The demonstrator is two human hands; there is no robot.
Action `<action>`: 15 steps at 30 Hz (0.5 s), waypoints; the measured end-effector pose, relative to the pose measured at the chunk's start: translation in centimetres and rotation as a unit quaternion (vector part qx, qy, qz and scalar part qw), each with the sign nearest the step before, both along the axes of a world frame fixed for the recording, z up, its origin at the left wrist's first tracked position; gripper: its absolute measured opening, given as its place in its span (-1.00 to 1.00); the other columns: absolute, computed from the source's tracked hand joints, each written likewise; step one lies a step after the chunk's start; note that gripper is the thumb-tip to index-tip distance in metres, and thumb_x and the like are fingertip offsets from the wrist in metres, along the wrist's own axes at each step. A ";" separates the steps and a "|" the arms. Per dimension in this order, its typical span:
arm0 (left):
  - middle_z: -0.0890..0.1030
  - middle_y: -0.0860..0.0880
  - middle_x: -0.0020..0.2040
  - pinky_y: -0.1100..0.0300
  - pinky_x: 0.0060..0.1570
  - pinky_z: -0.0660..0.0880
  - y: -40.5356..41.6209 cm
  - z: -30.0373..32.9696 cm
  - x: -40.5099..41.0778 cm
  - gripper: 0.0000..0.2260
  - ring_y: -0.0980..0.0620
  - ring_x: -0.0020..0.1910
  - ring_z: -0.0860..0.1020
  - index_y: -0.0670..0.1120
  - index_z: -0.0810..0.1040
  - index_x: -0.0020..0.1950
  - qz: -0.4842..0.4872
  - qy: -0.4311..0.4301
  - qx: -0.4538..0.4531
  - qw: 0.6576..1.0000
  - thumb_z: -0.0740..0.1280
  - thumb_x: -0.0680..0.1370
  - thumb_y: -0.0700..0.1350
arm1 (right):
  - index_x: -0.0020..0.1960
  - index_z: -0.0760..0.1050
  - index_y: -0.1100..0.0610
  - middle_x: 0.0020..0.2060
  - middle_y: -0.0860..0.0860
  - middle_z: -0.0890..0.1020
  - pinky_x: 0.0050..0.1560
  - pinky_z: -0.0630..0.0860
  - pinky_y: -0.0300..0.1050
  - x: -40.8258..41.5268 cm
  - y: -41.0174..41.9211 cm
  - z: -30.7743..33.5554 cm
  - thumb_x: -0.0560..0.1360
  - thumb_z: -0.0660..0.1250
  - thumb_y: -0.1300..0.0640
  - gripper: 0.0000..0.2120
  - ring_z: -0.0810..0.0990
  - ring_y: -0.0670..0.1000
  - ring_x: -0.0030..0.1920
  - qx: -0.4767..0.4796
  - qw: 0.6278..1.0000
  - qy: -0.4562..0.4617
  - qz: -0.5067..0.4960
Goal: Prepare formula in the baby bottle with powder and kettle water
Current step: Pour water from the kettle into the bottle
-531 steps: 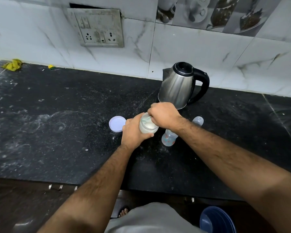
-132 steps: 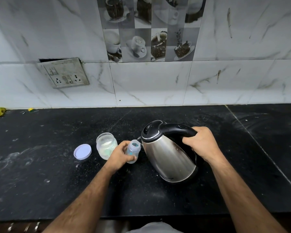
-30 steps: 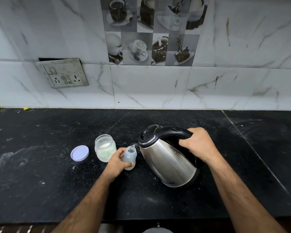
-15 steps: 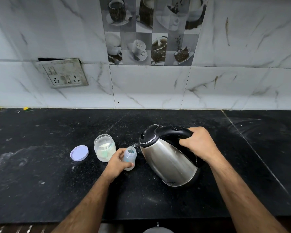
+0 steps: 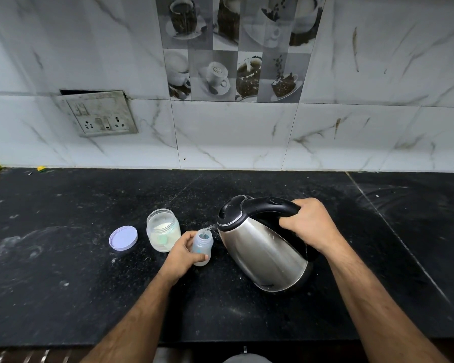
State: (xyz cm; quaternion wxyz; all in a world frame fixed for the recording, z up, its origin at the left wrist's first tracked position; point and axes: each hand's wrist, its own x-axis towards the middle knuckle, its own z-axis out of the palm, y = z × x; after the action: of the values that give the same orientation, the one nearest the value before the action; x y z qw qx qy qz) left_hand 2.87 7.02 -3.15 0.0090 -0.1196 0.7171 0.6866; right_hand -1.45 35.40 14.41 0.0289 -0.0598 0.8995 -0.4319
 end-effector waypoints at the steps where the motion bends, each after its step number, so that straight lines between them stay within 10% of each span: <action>1: 0.66 -0.06 0.12 0.22 0.10 0.54 0.0 -0.1 0.0 -0.51 0.07 0.07 0.62 -0.10 0.49 0.15 -0.001 0.000 0.000 1.000 0.47 0.34 -0.50 | -0.47 0.42 0.09 -0.64 -0.08 0.45 -0.38 0.33 -0.15 0.0 0.0 0.0 0.27 0.43 0.25 -0.77 0.41 -0.02 -0.54 0.001 1.000 0.000 0.000; 15: 0.67 -0.08 0.11 0.11 0.17 0.53 0.4 -0.5 0.1 -0.46 0.02 0.09 0.62 -0.13 0.49 0.19 0.005 0.005 0.014 1.000 0.52 0.26 -0.37 | -0.41 0.46 0.20 -0.59 -0.04 0.45 -0.39 0.33 -0.11 -0.1 0.3 -1.0 0.25 0.42 0.27 -0.86 0.41 0.02 -0.52 -0.036 0.999 -0.010 -0.003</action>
State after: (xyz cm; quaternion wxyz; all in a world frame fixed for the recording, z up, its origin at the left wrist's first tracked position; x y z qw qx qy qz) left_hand 2.97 7.45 -3.65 0.0043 -0.1197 0.7068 0.6972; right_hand -1.58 35.75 13.41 0.0347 -0.0537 0.8832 -0.4647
